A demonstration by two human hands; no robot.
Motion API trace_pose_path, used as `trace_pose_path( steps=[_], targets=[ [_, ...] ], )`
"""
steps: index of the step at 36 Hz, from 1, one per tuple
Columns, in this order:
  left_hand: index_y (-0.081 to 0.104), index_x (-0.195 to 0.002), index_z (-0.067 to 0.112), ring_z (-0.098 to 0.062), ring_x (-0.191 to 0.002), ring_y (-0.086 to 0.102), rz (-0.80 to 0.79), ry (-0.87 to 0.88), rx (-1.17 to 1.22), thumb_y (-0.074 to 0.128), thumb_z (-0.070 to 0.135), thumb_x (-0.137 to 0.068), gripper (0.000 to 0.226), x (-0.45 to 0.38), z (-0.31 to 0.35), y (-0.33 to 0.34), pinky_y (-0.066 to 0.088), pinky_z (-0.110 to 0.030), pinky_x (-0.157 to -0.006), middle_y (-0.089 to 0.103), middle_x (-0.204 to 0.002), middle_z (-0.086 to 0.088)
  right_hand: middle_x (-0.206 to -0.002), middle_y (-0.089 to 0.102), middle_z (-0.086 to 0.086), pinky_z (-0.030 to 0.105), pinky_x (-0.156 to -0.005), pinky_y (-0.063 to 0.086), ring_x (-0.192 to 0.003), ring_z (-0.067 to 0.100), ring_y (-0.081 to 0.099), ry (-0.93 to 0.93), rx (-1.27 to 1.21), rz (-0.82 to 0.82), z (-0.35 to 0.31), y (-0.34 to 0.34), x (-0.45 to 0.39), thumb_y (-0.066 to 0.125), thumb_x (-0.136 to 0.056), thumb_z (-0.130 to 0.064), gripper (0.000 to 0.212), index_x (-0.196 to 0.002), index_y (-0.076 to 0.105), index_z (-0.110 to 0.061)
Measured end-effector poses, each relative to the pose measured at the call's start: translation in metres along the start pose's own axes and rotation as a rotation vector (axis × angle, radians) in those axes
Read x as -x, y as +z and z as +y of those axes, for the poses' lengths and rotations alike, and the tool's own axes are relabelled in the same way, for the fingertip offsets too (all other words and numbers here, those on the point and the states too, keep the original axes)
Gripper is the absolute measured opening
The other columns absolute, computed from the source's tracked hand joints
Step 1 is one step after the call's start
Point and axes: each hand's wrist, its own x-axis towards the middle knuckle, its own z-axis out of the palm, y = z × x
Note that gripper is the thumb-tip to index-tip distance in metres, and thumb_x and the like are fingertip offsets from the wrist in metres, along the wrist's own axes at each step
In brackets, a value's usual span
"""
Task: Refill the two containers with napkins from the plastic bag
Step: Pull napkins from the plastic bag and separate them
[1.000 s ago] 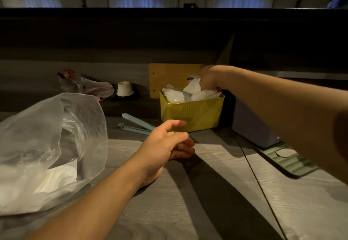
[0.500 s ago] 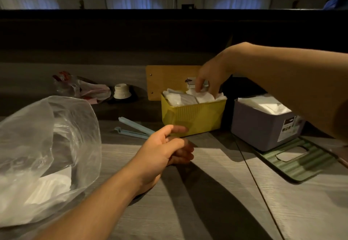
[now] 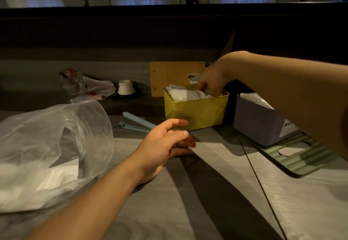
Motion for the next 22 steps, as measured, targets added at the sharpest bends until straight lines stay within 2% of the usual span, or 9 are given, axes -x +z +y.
trace_pose_path(
  steps=[2, 5, 7, 9, 13, 15, 17, 20, 22],
  targets=[
    [0.058, -0.127, 0.013, -0.025, -0.107, 0.071, 0.009, 0.001, -0.006, 0.055, 0.006, -0.098, 0.029, 0.001, -0.001, 0.0, 0.06, -0.039, -0.091, 0.072, -0.107, -0.013, -0.117, 0.065, 0.004, 0.033, -0.083, 0.056, -0.098, 0.019, 0.064, 0.028, 0.023, 0.119, 0.001, 0.001, 0.009, 0.062, -0.089, -0.006, 0.044, -0.131, 0.06, -0.018],
    [0.059, -0.127, 0.014, -0.022, -0.117, 0.066, 0.031, 0.01, -0.047, 0.053, 0.007, -0.1, 0.028, 0.005, 0.0, 0.003, 0.055, -0.04, -0.1, 0.071, -0.119, -0.011, -0.099, 0.066, 0.007, 0.033, -0.071, 0.055, -0.08, 0.021, 0.061, 0.067, 0.02, 0.432, -0.009, 0.003, 0.028, 0.052, -0.091, -0.001, 0.024, -0.106, 0.069, -0.009],
    [0.063, -0.124, 0.016, -0.019, -0.122, 0.063, 0.039, 0.021, -0.114, 0.054, 0.012, -0.101, 0.025, 0.008, 0.002, 0.005, 0.05, -0.041, -0.105, 0.072, -0.121, -0.007, -0.099, 0.07, 0.008, 0.04, -0.076, 0.06, -0.085, 0.023, 0.066, 0.029, -0.087, 0.644, -0.022, 0.003, 0.041, 0.051, -0.091, -0.004, 0.025, -0.102, 0.073, -0.009],
    [0.07, -0.117, 0.022, -0.018, -0.122, 0.062, 0.038, 0.023, -0.175, 0.065, 0.024, -0.093, 0.025, 0.014, 0.005, 0.005, 0.05, -0.037, -0.104, 0.072, -0.123, -0.002, -0.096, 0.073, 0.004, 0.037, -0.078, 0.061, -0.085, 0.018, 0.069, -0.098, -0.264, 0.734, -0.045, 0.0, 0.062, 0.05, -0.09, -0.003, 0.028, -0.096, 0.075, -0.014],
    [0.064, -0.129, 0.022, -0.006, -0.12, 0.062, 0.009, 0.018, -0.4, 0.058, 0.019, -0.102, 0.028, 0.04, 0.013, 0.001, 0.053, -0.022, -0.097, 0.07, -0.125, 0.007, -0.081, 0.073, -0.012, 0.012, -0.068, 0.055, -0.077, 0.0, 0.07, -0.492, -0.561, 0.551, -0.105, -0.006, 0.11, 0.046, -0.09, 0.006, 0.041, -0.09, 0.077, -0.021],
    [0.063, -0.132, 0.026, -0.003, -0.119, 0.062, -0.006, 0.019, -0.498, 0.059, 0.02, -0.102, 0.031, 0.06, 0.015, -0.002, 0.05, -0.029, -0.106, 0.07, -0.124, 0.013, -0.089, 0.074, -0.011, 0.011, -0.077, 0.055, -0.083, -0.001, 0.071, -0.646, -0.633, 0.475, -0.139, -0.007, 0.125, 0.045, -0.092, 0.01, 0.042, -0.096, 0.076, -0.017],
    [0.063, -0.132, 0.03, 0.003, -0.119, 0.06, -0.033, 0.02, -0.583, 0.06, 0.021, -0.101, 0.033, 0.082, 0.018, -0.007, 0.047, -0.027, -0.106, 0.067, -0.128, 0.018, -0.096, 0.073, -0.01, 0.013, -0.082, 0.056, -0.089, -0.002, 0.071, -0.755, -0.651, 0.415, -0.172, -0.009, 0.127, 0.043, -0.093, 0.011, 0.043, -0.1, 0.074, -0.019],
    [0.066, -0.124, 0.043, 0.006, -0.129, 0.05, -0.043, 0.051, -0.745, 0.063, 0.026, -0.099, 0.031, 0.114, 0.024, -0.021, 0.042, -0.032, -0.112, 0.06, -0.133, 0.028, -0.105, 0.07, -0.014, 0.015, -0.085, 0.055, -0.096, -0.001, 0.067, -0.795, -0.482, 0.364, -0.215, -0.015, 0.114, 0.044, -0.097, 0.005, 0.042, -0.112, 0.072, -0.023],
    [0.07, -0.116, 0.044, 0.006, -0.126, 0.052, 0.007, 0.116, -0.804, 0.065, 0.026, -0.097, 0.027, 0.134, 0.029, -0.037, 0.046, -0.036, -0.109, 0.062, -0.128, 0.029, -0.101, 0.063, -0.02, 0.019, -0.086, 0.053, -0.097, 0.0, 0.063, -0.765, -0.317, 0.355, -0.236, -0.019, 0.097, 0.047, -0.098, -0.001, 0.039, -0.12, 0.07, -0.024]
  ],
)
